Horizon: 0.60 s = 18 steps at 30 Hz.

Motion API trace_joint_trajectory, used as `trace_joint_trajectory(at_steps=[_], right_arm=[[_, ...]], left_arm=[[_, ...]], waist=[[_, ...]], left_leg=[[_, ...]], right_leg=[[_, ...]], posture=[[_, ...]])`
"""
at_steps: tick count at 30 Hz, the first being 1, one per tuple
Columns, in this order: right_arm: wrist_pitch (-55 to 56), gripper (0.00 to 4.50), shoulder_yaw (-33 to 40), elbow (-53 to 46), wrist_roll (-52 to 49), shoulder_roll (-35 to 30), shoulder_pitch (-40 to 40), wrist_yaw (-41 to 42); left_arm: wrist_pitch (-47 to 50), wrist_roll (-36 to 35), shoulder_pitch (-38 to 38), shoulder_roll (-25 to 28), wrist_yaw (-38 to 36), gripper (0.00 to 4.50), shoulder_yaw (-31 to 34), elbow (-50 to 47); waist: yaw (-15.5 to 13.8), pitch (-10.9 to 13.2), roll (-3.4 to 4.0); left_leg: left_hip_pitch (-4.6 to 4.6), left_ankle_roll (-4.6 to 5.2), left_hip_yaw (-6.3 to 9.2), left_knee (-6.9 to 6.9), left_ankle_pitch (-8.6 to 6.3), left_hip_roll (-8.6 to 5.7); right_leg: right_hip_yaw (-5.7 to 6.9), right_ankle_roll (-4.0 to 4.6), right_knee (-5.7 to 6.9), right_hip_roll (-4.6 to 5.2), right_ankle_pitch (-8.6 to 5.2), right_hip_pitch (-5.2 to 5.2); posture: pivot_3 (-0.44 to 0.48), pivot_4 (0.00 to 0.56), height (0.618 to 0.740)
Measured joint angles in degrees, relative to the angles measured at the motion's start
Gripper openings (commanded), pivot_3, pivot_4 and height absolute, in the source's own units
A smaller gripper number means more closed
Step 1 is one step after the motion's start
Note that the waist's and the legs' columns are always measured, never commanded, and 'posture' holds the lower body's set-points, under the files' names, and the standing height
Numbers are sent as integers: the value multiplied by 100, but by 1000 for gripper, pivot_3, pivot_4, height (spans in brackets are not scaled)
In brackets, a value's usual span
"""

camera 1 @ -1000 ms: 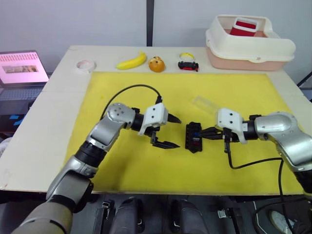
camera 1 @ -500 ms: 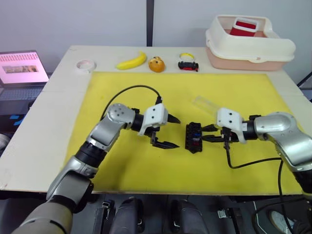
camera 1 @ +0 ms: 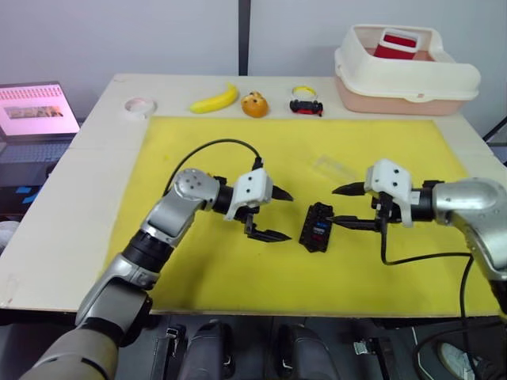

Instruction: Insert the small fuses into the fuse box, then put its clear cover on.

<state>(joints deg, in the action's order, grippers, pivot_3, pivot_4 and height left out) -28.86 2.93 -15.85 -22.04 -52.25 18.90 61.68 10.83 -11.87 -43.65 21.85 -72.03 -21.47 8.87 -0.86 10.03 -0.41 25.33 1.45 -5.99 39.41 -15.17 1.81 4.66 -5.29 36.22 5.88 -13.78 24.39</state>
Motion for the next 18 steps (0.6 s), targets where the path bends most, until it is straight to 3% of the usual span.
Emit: trace_joint_trajectory(at_steps=[4,5,10,18], right_arm=[[221,319,278,-337,-105,489,-695,-382],[341,82,351,-417,-105,603,-873,-471],[729,82,393,-520,-26,869,-1287,-703],[891,82,226,-452,124,951,-1294,-905]], left_arm=[[2,-1,25,-8,-2,4500,0,-10],[2,-2,29,-14,-2,4500,-1,-16],[1,-1,44,-71,-2,4500,-2,-14],[1,4,44,-112,-7,4500,-2,-8]], waist=[[-1,-1,1],[-4,-1,1],[2,-1,2],[0,-1,2]], left_leg=[[0,0,2,6,0,0],[0,0,3,8,0,0],[0,1,4,18,0,0],[1,1,5,22,-1,0]], right_leg=[[0,0,1,-1,0,-3],[1,0,2,-1,0,-4],[0,-1,8,-2,0,-6],[0,-1,10,-3,0,-6]], posture=[[0,150,740],[0,150,740],[0,150,740],[0,150,740]])
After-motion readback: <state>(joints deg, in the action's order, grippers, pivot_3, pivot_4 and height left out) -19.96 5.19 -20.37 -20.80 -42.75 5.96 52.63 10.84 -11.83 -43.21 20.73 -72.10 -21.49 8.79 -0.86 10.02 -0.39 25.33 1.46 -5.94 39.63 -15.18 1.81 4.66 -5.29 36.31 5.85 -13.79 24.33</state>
